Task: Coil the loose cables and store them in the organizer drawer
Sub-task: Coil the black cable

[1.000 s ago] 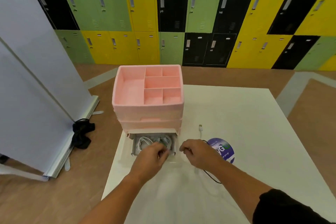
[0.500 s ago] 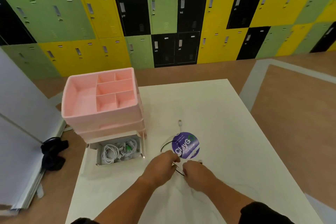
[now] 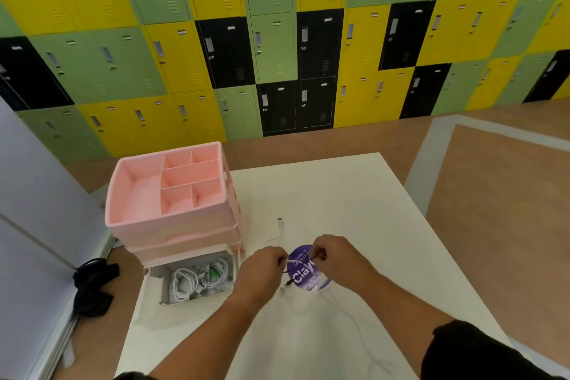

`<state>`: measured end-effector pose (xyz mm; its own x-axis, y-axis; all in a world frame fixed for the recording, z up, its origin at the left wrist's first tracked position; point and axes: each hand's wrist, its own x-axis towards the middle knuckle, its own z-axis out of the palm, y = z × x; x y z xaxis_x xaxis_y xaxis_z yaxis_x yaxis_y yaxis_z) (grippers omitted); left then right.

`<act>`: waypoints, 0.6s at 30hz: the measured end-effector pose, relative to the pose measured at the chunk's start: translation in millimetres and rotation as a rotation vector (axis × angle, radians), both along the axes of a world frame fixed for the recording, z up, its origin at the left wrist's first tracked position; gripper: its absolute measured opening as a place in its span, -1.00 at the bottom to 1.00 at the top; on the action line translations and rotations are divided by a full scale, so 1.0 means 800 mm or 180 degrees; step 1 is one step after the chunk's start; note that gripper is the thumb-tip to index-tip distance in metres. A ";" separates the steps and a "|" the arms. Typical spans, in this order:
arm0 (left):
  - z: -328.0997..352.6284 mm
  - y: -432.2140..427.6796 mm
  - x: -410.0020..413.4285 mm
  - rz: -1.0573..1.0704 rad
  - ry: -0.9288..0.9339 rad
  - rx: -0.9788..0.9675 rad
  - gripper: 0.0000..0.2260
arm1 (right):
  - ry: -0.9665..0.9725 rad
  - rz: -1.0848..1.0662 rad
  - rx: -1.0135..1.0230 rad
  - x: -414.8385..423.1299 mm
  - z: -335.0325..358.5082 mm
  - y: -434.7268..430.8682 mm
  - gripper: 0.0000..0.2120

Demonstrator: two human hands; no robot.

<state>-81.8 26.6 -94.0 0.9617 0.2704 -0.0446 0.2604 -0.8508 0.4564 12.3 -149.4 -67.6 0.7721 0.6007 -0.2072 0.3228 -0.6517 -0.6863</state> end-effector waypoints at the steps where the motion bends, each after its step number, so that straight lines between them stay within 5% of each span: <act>1: 0.004 0.000 0.001 0.0012 -0.0008 -0.0060 -0.78 | 0.0101 0.0042 0.0035 0.004 0.007 0.002 -0.84; 7: 0.029 -0.017 0.006 -0.0398 -0.0115 -0.0395 -0.78 | 0.0227 -0.0244 0.0707 0.017 0.059 0.014 -0.87; 13: 0.043 -0.011 0.013 -0.0094 -0.0384 -0.1476 -0.73 | -0.0138 -0.1178 0.1519 0.045 0.113 0.011 -0.87; 18: 0.067 -0.009 0.017 0.0465 -0.0672 -0.2836 -0.70 | -0.0444 -0.1349 0.1029 0.065 0.121 -0.010 -0.85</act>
